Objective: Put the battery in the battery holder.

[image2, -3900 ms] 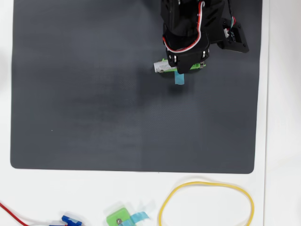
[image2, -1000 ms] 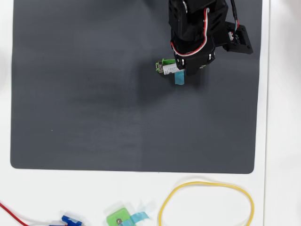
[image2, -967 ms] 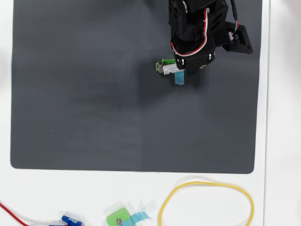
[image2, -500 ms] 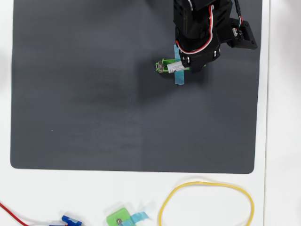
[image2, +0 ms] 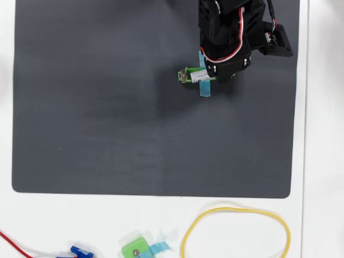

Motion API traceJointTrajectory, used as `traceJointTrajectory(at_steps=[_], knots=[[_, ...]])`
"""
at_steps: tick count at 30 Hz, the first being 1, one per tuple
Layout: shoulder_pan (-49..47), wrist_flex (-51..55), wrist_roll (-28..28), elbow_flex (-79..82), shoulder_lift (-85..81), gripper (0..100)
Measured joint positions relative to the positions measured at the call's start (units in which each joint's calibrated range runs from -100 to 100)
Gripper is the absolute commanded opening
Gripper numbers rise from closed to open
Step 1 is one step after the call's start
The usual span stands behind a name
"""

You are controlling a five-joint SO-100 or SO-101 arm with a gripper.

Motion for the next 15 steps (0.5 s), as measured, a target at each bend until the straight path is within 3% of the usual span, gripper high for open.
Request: traceJointTrajectory(at_steps=[15], knots=[[0.3, 0.0, 0.0, -0.1, 0.3, 0]])
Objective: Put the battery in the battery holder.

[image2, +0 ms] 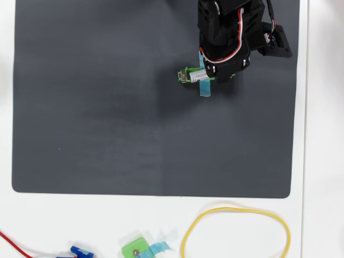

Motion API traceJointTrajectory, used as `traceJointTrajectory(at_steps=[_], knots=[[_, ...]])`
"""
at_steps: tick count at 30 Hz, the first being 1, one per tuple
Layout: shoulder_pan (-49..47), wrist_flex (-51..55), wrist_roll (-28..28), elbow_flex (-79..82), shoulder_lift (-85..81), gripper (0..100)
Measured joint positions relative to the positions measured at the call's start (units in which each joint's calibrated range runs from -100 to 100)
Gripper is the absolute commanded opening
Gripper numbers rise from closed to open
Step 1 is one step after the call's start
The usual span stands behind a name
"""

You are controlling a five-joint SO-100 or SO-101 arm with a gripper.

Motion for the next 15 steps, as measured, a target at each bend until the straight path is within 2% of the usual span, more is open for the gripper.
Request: traceJointTrajectory(at_steps=[15], knots=[[0.4, 0.0, -1.1, -0.1, 0.0, 0]])
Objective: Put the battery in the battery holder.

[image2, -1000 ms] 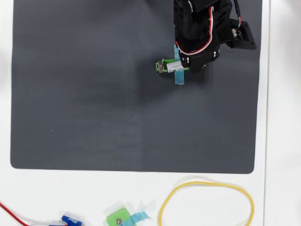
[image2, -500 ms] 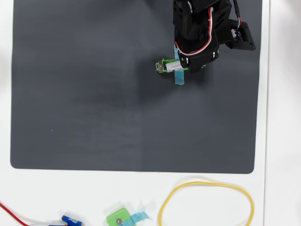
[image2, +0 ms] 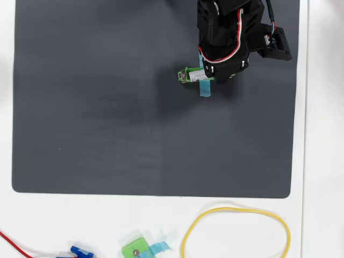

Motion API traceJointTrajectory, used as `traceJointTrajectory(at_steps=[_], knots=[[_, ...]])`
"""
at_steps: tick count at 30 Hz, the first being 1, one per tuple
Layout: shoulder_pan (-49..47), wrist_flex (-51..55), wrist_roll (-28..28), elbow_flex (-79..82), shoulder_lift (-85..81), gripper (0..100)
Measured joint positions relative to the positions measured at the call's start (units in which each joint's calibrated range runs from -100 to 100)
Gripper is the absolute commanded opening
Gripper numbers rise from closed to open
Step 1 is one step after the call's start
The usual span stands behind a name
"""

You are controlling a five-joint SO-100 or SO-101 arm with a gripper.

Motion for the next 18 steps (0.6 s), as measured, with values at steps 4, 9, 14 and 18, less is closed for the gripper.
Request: traceJointTrajectory(at_steps=[4, 9, 14, 18], knots=[[0.0, 0.0, 0.0, 0.0, 0.0, 0], [0.0, 0.0, 0.0, 0.0, 0.3, 0], [0.2, -0.3, -0.1, -0.8, 3.2, 0], [0.2, -0.7, -0.1, -0.9, 3.5, 0]])
